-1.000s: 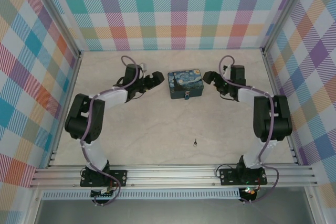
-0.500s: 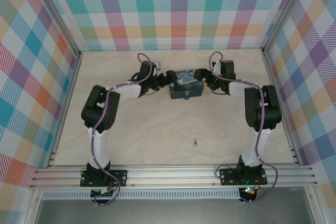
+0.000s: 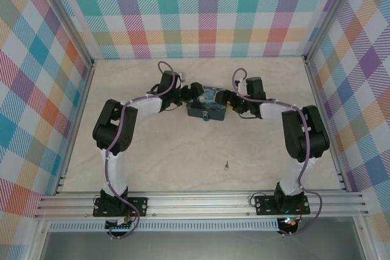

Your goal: Unlock the padlock with the key

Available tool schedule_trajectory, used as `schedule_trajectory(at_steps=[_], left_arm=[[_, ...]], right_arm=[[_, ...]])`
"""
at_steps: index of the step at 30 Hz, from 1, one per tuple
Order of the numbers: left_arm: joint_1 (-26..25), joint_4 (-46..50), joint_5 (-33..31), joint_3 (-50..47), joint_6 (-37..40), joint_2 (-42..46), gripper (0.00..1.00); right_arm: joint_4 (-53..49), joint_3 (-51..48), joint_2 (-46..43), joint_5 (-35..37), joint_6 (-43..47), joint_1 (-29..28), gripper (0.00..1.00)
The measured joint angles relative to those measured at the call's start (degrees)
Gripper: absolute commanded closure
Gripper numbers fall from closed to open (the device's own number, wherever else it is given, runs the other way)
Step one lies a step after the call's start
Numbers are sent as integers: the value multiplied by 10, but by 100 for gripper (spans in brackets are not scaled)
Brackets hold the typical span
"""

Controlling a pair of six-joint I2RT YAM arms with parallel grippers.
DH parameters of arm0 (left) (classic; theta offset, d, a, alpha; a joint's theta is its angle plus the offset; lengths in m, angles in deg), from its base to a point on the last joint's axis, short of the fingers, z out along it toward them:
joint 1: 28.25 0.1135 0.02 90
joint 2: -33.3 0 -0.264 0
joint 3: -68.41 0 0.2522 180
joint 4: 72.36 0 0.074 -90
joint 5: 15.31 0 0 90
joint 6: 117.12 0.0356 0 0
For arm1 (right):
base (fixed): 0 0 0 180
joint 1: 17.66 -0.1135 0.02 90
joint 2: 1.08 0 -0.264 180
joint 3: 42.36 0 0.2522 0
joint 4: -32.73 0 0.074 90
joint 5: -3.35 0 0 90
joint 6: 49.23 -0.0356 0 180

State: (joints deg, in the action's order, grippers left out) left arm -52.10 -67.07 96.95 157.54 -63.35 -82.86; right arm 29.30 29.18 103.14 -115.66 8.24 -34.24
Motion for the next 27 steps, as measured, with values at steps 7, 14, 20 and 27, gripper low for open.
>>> schedule_trajectory(at_steps=[7,14,20,27], left_arm=[[1,16,-23,-50,18,46,4],[9,49,-53,-109,37,128,0],[47,56,-85,-156,55,225,0],[52,54,-108,-222,90,332,0]], right_arm=[[2,-91,-82,26,-20,-66,6],[-71,-145,-213,96,-26,-78,5],[-201,-173,-356,148,-27,-78,8],[-362,-200,-430,175,-57,-123,14]])
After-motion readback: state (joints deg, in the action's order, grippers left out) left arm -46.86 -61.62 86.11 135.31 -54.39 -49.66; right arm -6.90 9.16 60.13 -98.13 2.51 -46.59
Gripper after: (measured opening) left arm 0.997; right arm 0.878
